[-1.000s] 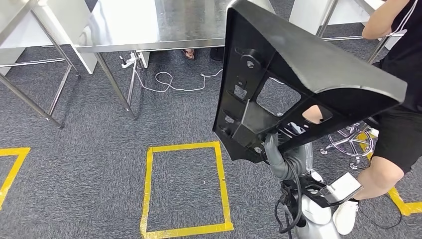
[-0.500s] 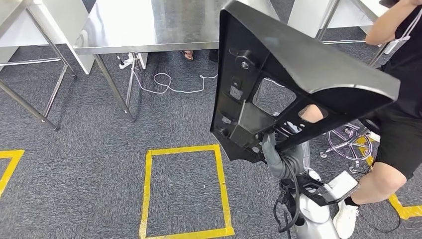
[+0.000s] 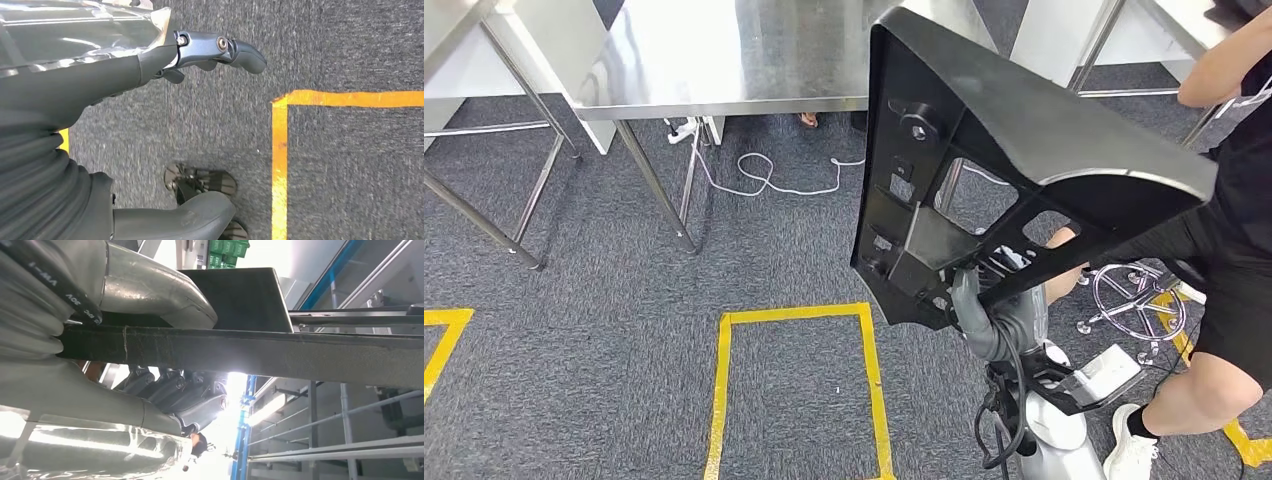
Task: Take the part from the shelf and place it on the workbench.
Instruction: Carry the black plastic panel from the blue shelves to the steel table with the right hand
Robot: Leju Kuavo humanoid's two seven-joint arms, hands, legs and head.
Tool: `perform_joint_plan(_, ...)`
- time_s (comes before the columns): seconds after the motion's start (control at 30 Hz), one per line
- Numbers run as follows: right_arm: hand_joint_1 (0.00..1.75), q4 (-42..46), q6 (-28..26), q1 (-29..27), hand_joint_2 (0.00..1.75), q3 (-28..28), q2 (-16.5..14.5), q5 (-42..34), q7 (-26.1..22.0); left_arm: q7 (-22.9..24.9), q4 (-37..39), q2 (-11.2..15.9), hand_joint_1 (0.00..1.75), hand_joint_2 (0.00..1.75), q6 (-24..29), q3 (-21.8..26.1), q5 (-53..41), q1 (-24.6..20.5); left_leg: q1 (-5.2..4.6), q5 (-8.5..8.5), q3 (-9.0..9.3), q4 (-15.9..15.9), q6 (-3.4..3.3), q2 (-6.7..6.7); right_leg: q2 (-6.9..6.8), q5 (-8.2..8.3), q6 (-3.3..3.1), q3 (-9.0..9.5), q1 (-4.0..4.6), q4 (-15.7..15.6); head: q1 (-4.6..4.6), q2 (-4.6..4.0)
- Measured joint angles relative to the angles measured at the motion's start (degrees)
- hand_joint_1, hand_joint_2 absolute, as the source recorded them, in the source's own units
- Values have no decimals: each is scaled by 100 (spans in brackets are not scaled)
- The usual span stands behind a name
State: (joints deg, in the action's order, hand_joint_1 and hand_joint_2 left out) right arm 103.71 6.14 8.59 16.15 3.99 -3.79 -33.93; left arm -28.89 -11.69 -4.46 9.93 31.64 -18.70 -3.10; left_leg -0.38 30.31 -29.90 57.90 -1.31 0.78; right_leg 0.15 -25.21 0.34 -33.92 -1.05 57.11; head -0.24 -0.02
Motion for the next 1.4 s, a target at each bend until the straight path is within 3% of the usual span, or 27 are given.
perform_joint_plan(0.07, 175, -1, 0, 0, 175, 0, -8, 3, -5, -3, -3, -1, 0, 175, 15, -1, -3, -1, 42, 236, -301, 575, 94, -21, -7, -52, -73, 88, -36, -28, -15, 0)
perform_joint_plan(0.13, 175, -7, 0, -5, 175, 1, -14, 7, -12, -5, -3, 1, 0, 175, 25, 1, -5, 8, 100, 479, -807, 1374, 174, -35, -11, -126, -100, 159, -44, -29, -23, 0)
perform_joint_plan(0.17, 175, -11, 0, -10, 175, 1, -14, 11, -14, -6, -3, 4, 0, 175, 27, 2, -6, 15, 128, 472, -1000, 1595, 203, -38, -8, -166, -88, 202, -51, -28, -24, 0)
perform_joint_plan(0.2, 175, -14, 0, -16, 175, 1, -14, 14, -16, -6, -3, 5, 0, 175, 27, 3, -9, 19, 151, 340, -1085, 1593, 224, -43, -4, -209, -69, 257, -62, -28, -25, 0)
perform_joint_plan(0.27, 175, -15, 0, -22, 175, 0, -16, 21, -20, 0, -3, 7, 0, 175, 30, 2, -27, 20, 190, -219, -916, 947, 249, -61, 3, -315, -14, 401, -92, -31, -25, 0)
perform_joint_plan(0.33, 175, -15, 0, -12, 175, 0, -18, 24, -25, 13, 2, 8, 0, 175, 34, 1, -43, 14, 177, -539, -619, 247, 225, -73, 5, -418, 66, 496, -80, -38, -34, 0)
perform_joint_plan(0.43, 175, -14, 0, 0, 175, 3, -22, 27, -29, 21, 6, 11, 0, 175, 44, 1, -48, 7, 112, -461, -482, 2, 63, -74, 2, -448, 189, 554, -39, -47, -44, 0)
perform_joint_plan(0.5, 175, -15, 0, 3, 175, 5, -22, 36, -23, 21, 5, 10, 0, 175, 52, 2, -49, 16, 102, -441, -400, -51, -49, -65, -5, -475, 229, 527, -27, 88, -38, 0)
perform_joint_plan(0.57, 175, -15, -1, 20, 175, 11, -21, 41, -17, 19, 4, 10, 0, 175, 59, 4, -49, 17, 96, -406, -284, -89, -144, -49, -9, -613, 211, 194, -28, 656, -29, 0)
perform_joint_plan(0.63, 175, -16, -1, 14, 175, 17, -21, 41, -15, 15, 4, 13, 0, 175, 62, 11, -49, 15, 78, -337, -214, -91, -209, -38, -8, -843, 172, -362, -18, 1470, -20, 0)
perform_joint_plan(0.67, 175, -16, -1, 3, 175, 19, -17, 41, -13, 13, 4, 13, 0, 175, 63, 14, -49, 17, 65, -295, -168, -91, -227, -30, -7, -929, 166, -586, -11, 1716, -17, 0)
perform_joint_plan(0.7, 175, -17, 0, -4, 175, 20, -11, 41, -12, 11, 4, 13, 0, 175, 65, 15, -49, 19, 49, -248, -108, -90, -234, -19, -7, -931, 173, -705, 0, 1747, -16, 0)
perform_joint_plan(0.73, 175, -19, 0, -8, 175, 20, -7, 42, -11, 10, 4, 11, 0, 175, 64, 16, -49, 21, 31, -196, -35, -90, -236, -7, -7, -829, 192, -717, 13, 1573, -15, 0)
perform_joint_plan(0.8, 175, -21, -1, -7, 175, 20, -2, 41, -11, 4, 5, 5, 0, 175, 58, 16, -49, 23, 4, -81, 104, -91, -224, 8, -13, -351, 237, -544, 46, 817, -10, 0)
perform_joint_plan(0.87, 175, -27, -1, -6, 175, 20, -2, 41, -12, -4, 8, -1, 0, 175, 45, 18, -49, 19, -24, 45, 191, -94, -179, 18, -22, 21, 168, -377, 82, 252, -8, 0)
perform_joint_plan(0.93, 175, -32, -1, 4, 175, 21, -1, 42, -10, -16, 8, 0, 0, 175, 33, 22, -48, 10, -42, 101, 255, -53, -119, 17, -14, 115, 27, -297, 85, 115, -11, 0)
perform_joint_plan(0.97, 175, -32, -2, 14, 175, 21, -4, 43, -9, -21, 5, 10, 0, 175, 31, 23, -48, 5, -37, 99, 240, 6, -94, 10, -3, 141, -12, -235, 64, 90, -14, 1)
perform_joint_plan(1.0, 175, -32, -2, 27, 175, 20, -7, 43, -8, -28, 3, 13, 0, 175, 28, 24, -48, 1, -31, 65, 194, 161, -73, 2, -1, 144, -47, -182, 35, 62, -19, 1)
perform_joint_plan(1.07, 175, -33, -2, 63, 175, 20, -17, 43, -4, -39, -1, 17, 0, 175, 25, 24, -49, -9, 4, 57, -158, 745, -12, -17, 0, 98, -108, -55, -5, 29, -36, 1)
perform_joint_plan(1.13, 175, -38, -4, 89, 175, 20, -23, 47, 8, -47, -1, 14, 0, 175, 22, 26, -48, -4, 60, 320, -656, 1409, 67, -32, 3, 9, -149, 35, -7, 22, -45, 0)
perform_joint_plan(1.2, 175, -53, -12, 99, 175, 21, -40, 51, 39, -52, -1, 21, 0, 175, 18, 27, -40, 11, 117, 617, -977, 1587, 133, -42, 16, -97, -137, 147, -13, 22, -44, 0)
perform_joint_plan(1.23, 175, -63, -16, 107, 175, 23, -56, 50, 59, -57, -1, 22, 0, 175, 14, 28, -31, 13, 139, 586, -1013, 1435, 152, -50, 22, -151, -123, 217, -19, 22, -45, 0)
perform_joint_plan(1.27, 175, -75, -19, 123, 175, 26, -77, 50, 78, -65, -1, 25, 0, 175, 9, 30, -21, 14, 157, 394, -970, 1135, 162, -58, 26, -208, -103, 294, -27, 22, -44, 0)
perform_joint_plan(1.33, 175, -107, -20, 178, 175, 34, -118, 48, 101, -81, 2, 28, 0, 175, 1, 39, -3, 18, 165, -218, -794, 427, 150, -75, 32, -320, -46, 406, -26, 17, -45, 0)
perform_joint_plan(1.4, 175, -146, -20, 254, 175, 43, -158, 45, 111, -99, 4, 31, 0, 175, -4, 63, 7, 18, 139, -579, -682, 80, 82, -82, 41, -388, 37, 481, 3, 5, -49, 0)
